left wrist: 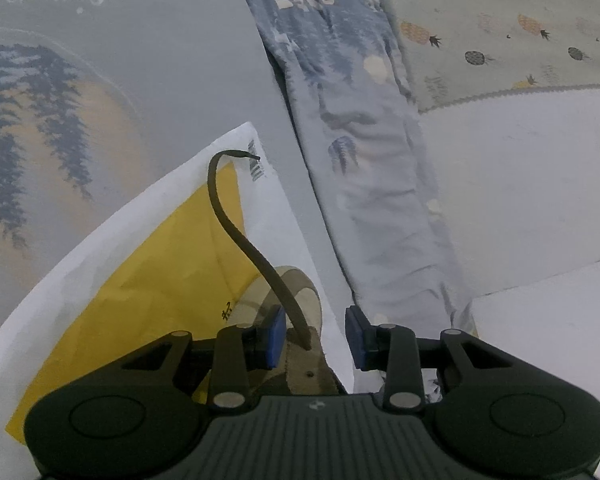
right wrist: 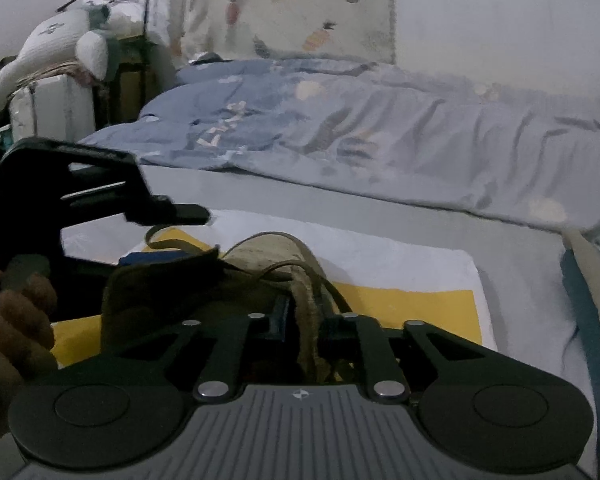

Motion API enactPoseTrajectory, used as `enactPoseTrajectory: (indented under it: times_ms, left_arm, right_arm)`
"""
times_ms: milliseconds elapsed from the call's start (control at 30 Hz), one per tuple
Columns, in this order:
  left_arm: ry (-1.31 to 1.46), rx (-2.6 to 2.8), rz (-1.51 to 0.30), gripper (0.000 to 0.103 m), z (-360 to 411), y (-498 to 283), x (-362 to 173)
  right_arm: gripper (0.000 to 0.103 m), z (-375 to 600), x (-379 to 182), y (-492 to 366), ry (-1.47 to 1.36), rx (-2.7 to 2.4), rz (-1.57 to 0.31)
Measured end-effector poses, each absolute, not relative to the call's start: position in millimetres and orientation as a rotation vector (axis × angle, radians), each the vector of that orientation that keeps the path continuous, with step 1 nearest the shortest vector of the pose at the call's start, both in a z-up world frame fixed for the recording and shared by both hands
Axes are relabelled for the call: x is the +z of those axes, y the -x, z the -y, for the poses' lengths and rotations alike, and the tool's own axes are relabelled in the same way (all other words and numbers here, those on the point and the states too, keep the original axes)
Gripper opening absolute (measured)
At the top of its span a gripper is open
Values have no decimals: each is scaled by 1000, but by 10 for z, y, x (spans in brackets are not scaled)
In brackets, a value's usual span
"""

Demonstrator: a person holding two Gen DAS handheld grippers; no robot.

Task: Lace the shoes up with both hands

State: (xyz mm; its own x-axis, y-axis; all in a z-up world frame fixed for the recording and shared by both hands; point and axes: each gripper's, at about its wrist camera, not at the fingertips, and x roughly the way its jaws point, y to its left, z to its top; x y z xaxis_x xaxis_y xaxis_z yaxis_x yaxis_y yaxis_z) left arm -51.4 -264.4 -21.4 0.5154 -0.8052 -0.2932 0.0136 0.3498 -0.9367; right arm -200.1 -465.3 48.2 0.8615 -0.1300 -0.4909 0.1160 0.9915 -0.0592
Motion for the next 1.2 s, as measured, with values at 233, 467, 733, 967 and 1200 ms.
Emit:
enactPoseTrajectory:
  times_ms: [233, 467, 733, 967, 1200]
  left_arm:
    - [1069, -635, -891, 27, 2691, 504, -223]
    - [1046, -619, -855, 13, 2671, 515, -155]
    - [1086, -631, -896, 13, 2676, 498, -212]
    - [1108, -588, -927, 6, 2648, 499, -277]
    - [1069, -543, -873, 1, 2667, 583, -214]
  right_arm:
    - [8, 4656, 472, 1989, 34, -152, -523]
    - [8, 4622, 449, 1981, 52, -164, -522]
    - [8, 4632, 447, 1980, 45, -166, -521]
    - [8, 4626, 444, 1971, 41, -171, -520]
    - [8, 4634, 449, 1971, 46, -172, -519]
